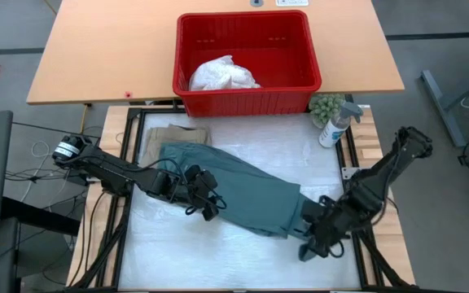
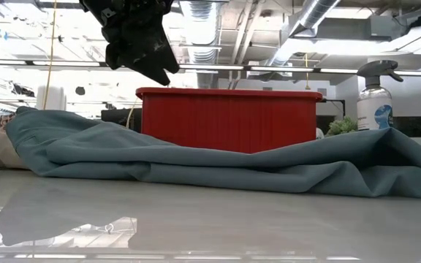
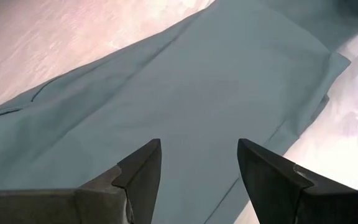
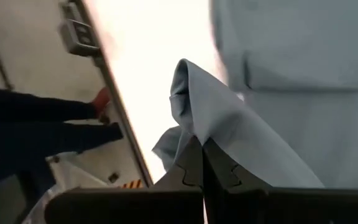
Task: Fold Laundry from Bin
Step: Fold the blue pants in the red bin
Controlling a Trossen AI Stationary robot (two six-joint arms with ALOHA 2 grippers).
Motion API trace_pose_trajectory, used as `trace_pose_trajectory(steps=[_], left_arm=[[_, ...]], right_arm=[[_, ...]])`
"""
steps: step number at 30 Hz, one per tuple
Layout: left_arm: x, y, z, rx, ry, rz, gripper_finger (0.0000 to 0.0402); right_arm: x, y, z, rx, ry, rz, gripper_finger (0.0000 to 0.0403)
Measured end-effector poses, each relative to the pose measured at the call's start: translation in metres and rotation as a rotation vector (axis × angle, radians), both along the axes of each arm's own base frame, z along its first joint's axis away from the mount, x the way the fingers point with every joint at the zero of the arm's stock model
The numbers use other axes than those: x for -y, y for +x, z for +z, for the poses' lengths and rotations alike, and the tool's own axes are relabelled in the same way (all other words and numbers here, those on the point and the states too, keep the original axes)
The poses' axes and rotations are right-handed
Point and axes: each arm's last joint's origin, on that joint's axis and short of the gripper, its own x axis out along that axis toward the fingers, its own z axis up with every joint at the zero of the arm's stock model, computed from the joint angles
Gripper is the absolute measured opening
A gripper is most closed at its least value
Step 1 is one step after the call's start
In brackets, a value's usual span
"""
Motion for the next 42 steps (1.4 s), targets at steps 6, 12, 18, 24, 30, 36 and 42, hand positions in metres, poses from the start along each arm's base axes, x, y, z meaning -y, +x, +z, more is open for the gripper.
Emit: trace_pose_trajectory(steps=[6, 12, 18, 24, 30, 36, 42], left_arm=[[0.000, 0.000, 0.000, 0.001, 0.003, 0.004, 0.0200], [0.000, 0.000, 0.000, 0.004, 0.001, 0.013, 0.0200], [-0.001, 0.000, 0.000, 0.021, 0.008, 0.057, 0.0200], [-0.002, 0.000, 0.001, 0.029, -0.001, 0.077, 0.0200], [-0.005, 0.001, 0.001, 0.029, -0.002, 0.089, 0.0200], [-0.009, 0.003, 0.001, 0.040, -0.006, 0.105, 0.0200], [-0.013, 0.004, 0.002, 0.051, -0.018, 0.126, 0.0200]], right_arm=[[0.009, 0.014, 0.014, 0.050, 0.065, 0.101, 0.0015], [0.018, 0.019, 0.058, 0.191, 0.073, 0.181, 0.0015], [0.037, 0.024, 0.082, 0.277, 0.022, 0.219, 0.0015], [0.057, 0.035, 0.084, 0.286, 0.031, 0.258, 0.0015], [0.078, 0.048, 0.088, 0.355, 0.065, 0.294, 0.0015], [0.095, 0.057, 0.093, 0.433, 0.112, 0.334, 0.0015], [0.110, 0.062, 0.096, 0.480, 0.123, 0.355, 0.0015]])
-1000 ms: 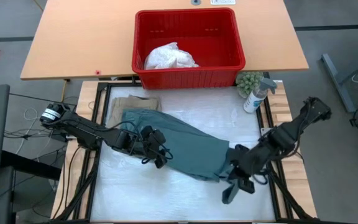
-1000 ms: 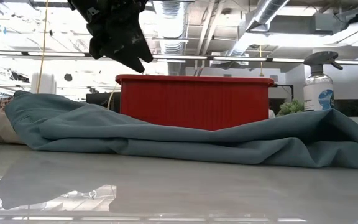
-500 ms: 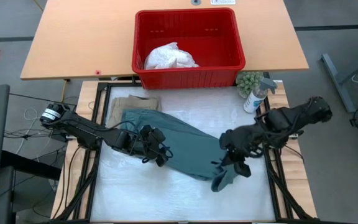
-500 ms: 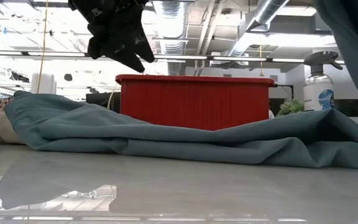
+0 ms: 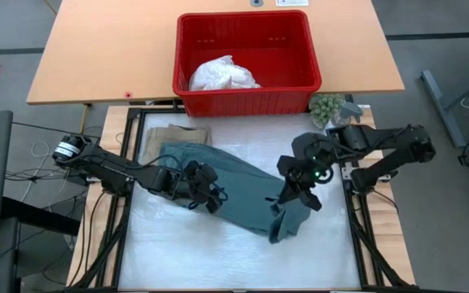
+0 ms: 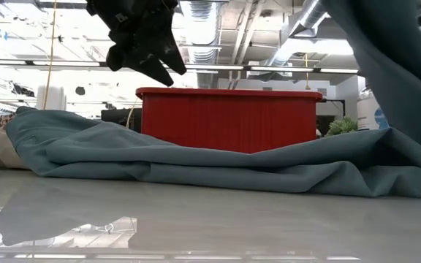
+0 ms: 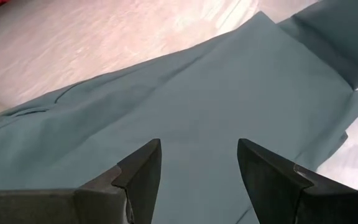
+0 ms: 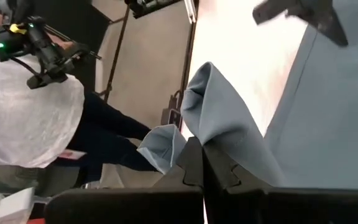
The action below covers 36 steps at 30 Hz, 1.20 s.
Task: Fold Laundry from Bin
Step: Fold the blue pants in the red bin
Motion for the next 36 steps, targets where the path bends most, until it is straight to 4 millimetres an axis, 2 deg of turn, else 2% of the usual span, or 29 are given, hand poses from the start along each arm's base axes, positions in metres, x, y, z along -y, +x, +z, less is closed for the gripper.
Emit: trace_pose_trajectory(steps=[4, 10, 16, 19, 24, 29, 33, 36], left_arm=[[-0.001, 0.001, 0.001, 0.012, 0.000, 0.009, 0.0200], [-0.001, 0.001, 0.001, 0.017, 0.000, 0.016, 0.0200], [-0.001, 0.001, 0.001, 0.029, -0.006, 0.045, 0.0200], [-0.001, 0.001, 0.001, 0.031, -0.007, 0.048, 0.0200], [-0.001, 0.001, 0.001, 0.039, -0.017, 0.069, 0.0200], [-0.002, 0.000, 0.001, 0.037, -0.021, 0.081, 0.0200], [-0.001, 0.000, 0.000, 0.036, -0.022, 0.080, 0.0200], [-0.001, 0.000, 0.000, 0.035, -0.022, 0.081, 0.0200]], right_arm=[[0.009, 0.006, 0.006, 0.092, -0.001, 0.012, 0.0015], [0.025, 0.009, 0.025, 0.212, -0.009, 0.021, 0.0015], [0.031, 0.014, 0.023, 0.237, -0.052, 0.027, 0.0015], [0.031, 0.026, 0.014, 0.230, -0.082, 0.051, 0.0015], [0.030, 0.060, -0.016, 0.167, -0.137, 0.099, 0.0015], [0.039, 0.094, -0.047, 0.132, -0.183, 0.120, 0.0018], [0.051, 0.114, -0.073, 0.071, -0.198, 0.111, 0.0041], [0.058, 0.122, -0.090, 0.021, -0.210, 0.128, 0.0077]])
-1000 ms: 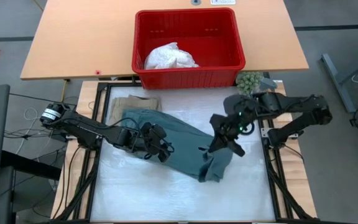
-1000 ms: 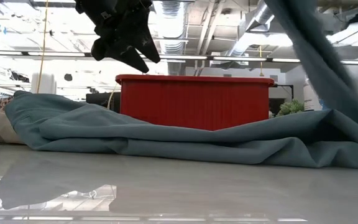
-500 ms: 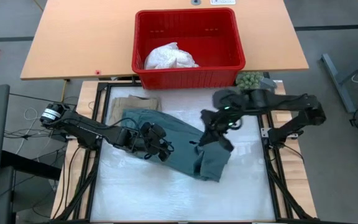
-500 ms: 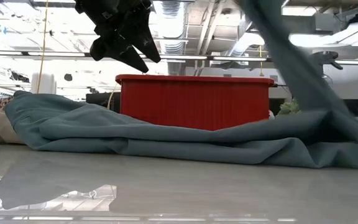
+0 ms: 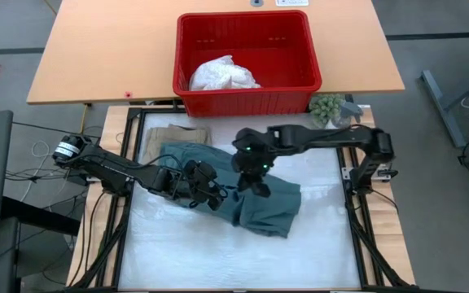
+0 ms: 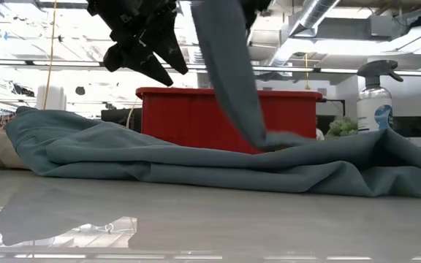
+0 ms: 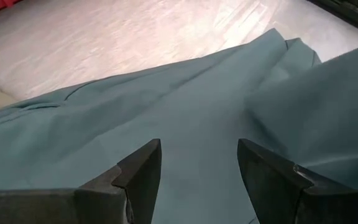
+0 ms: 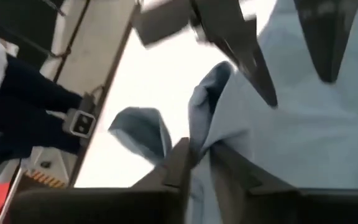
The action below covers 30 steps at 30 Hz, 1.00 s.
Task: Fold Laundry from Bin
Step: Fold the blue pants in the red bin
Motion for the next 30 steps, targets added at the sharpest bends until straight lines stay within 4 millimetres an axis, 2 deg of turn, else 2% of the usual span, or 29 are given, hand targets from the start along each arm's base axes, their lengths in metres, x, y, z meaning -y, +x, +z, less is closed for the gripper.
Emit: trace_pose_trajectory(steps=[5, 8, 11, 14, 17, 20, 25, 30], left_arm=[[0.000, -0.001, -0.001, -0.009, 0.002, 0.000, 0.0200], [0.000, -0.001, -0.001, -0.013, 0.006, 0.002, 0.0200], [-0.001, -0.002, -0.001, -0.021, 0.011, 0.005, 0.0200], [-0.001, -0.003, -0.002, -0.039, 0.016, 0.005, 0.0200], [-0.001, -0.004, -0.003, -0.055, 0.022, 0.006, 0.0200], [-0.001, -0.004, -0.003, -0.054, 0.022, 0.006, 0.0200], [-0.001, -0.004, -0.004, -0.055, 0.022, 0.006, 0.0200], [-0.001, -0.004, -0.004, -0.058, 0.025, 0.003, 0.0200]], right_arm=[[0.007, 0.000, -0.008, -0.050, -0.009, -0.003, 0.0179], [0.011, -0.006, -0.002, -0.046, -0.017, -0.021, 0.0250], [0.014, -0.017, 0.008, -0.057, -0.015, -0.031, 0.0293], [0.003, -0.041, 0.012, -0.198, -0.044, -0.019, 0.0299], [-0.020, -0.064, 0.008, -0.398, -0.176, 0.001, 0.0292], [-0.044, -0.073, -0.002, -0.480, -0.295, 0.010, 0.0287], [-0.079, -0.072, -0.026, -0.414, -0.418, 0.024, 0.0286], [-0.092, -0.059, -0.053, -0.245, -0.433, -0.002, 0.0286]])
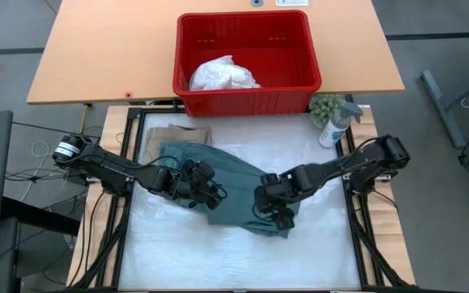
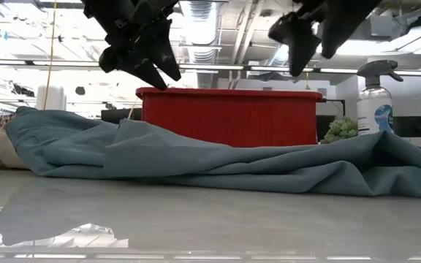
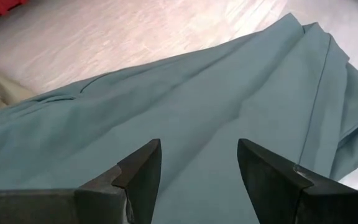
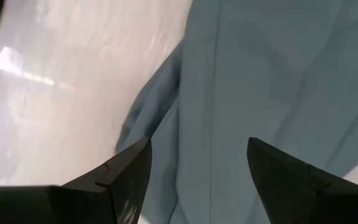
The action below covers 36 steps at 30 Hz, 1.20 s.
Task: Fold Laundry from Bin
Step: Fold the blue pants in the red bin
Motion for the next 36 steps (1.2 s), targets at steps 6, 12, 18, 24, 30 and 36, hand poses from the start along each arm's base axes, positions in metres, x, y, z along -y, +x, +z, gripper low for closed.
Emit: trace_pose_trajectory(steps=[6, 12, 18, 24, 30, 36], left_arm=[[0.000, 0.000, 0.000, -0.008, 0.001, -0.003, 0.0200], [0.000, -0.001, -0.001, -0.014, -0.005, 0.000, 0.0200], [0.000, -0.001, -0.001, -0.018, -0.006, -0.002, 0.0200], [0.000, -0.001, -0.001, -0.021, -0.005, -0.002, 0.0200], [0.000, -0.002, -0.002, -0.026, -0.004, -0.002, 0.0200], [0.000, -0.002, -0.002, -0.031, -0.005, 0.001, 0.0200]], right_arm=[[0.006, 0.004, -0.024, 0.053, 0.014, -0.038, 0.0286], [0.002, 0.003, -0.045, 0.101, 0.029, -0.040, 0.0286], [-0.003, 0.006, -0.060, 0.129, 0.021, -0.033, 0.0286], [-0.007, 0.016, -0.084, 0.080, -0.012, -0.033, 0.0286], [-0.010, 0.025, -0.096, 0.051, -0.022, -0.042, 0.0279], [-0.009, 0.025, -0.096, 0.047, -0.015, -0.062, 0.0222]])
